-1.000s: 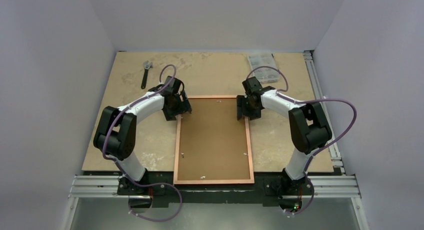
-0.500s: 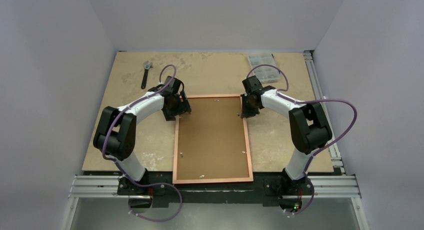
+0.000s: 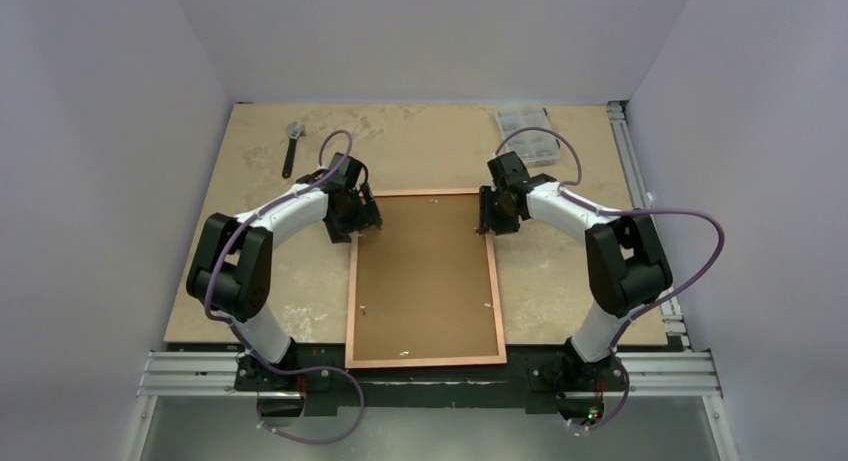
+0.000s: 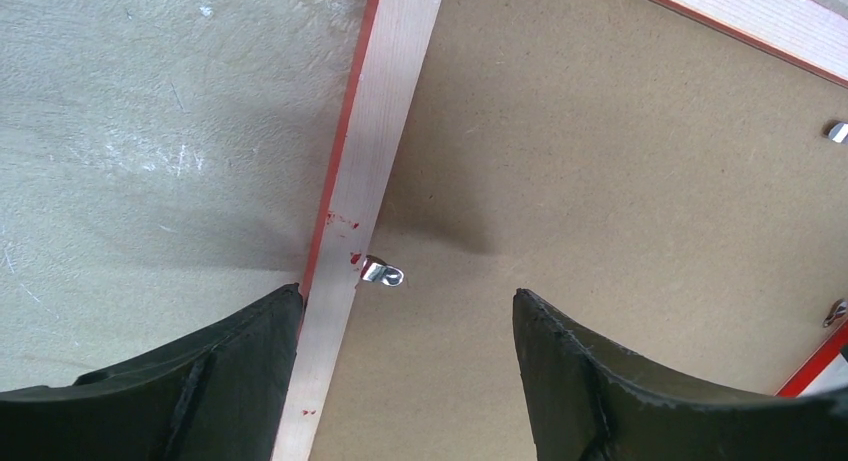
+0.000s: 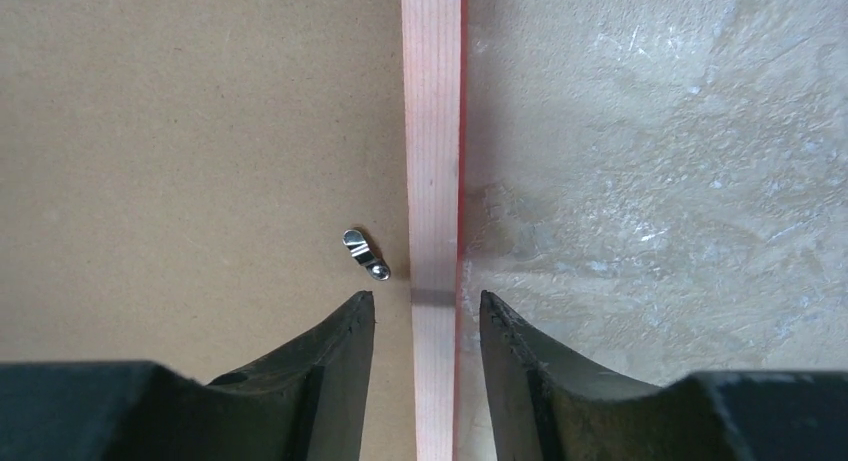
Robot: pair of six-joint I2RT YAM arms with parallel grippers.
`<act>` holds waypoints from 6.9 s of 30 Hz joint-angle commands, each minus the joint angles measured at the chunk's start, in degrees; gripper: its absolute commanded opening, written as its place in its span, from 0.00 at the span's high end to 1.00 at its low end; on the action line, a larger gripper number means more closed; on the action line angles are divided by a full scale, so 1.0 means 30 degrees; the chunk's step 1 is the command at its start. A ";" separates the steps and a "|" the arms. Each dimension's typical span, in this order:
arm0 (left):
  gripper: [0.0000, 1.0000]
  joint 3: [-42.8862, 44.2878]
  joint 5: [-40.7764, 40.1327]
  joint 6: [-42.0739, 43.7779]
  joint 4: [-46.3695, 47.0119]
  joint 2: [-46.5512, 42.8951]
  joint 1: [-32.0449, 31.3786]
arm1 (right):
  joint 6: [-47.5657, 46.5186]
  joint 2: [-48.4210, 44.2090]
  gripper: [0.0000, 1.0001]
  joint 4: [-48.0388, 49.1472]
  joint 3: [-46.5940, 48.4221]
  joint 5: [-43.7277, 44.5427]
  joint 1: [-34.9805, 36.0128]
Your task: Put the photo into the frame
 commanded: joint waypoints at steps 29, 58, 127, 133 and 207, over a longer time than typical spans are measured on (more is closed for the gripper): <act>0.26 0.0445 -0.0211 0.0597 -0.0403 -0.0009 0.0125 | 0.0216 0.2602 0.99 -0.0692 0.2268 0.2200 0.0843; 0.30 0.7482 0.2383 0.1044 -0.2061 0.4174 -0.2009 | 0.2338 -0.3567 0.44 0.0644 -0.5205 -0.4776 0.0869; 0.11 -0.8019 -0.1819 -1.0964 -0.6041 -1.5676 -1.2622 | -0.9196 1.1471 0.21 -0.4021 1.6918 -0.1508 0.3054; 0.11 -0.7835 -0.1967 -1.0971 -0.6262 -1.5749 -1.2623 | -0.8423 1.2110 0.50 -0.3896 1.6861 -0.1082 0.2938; 1.00 0.1901 -0.3067 0.3398 -0.4409 -0.0204 -0.3285 | -0.0639 0.0231 0.38 -0.1233 0.5635 -0.6398 -0.2611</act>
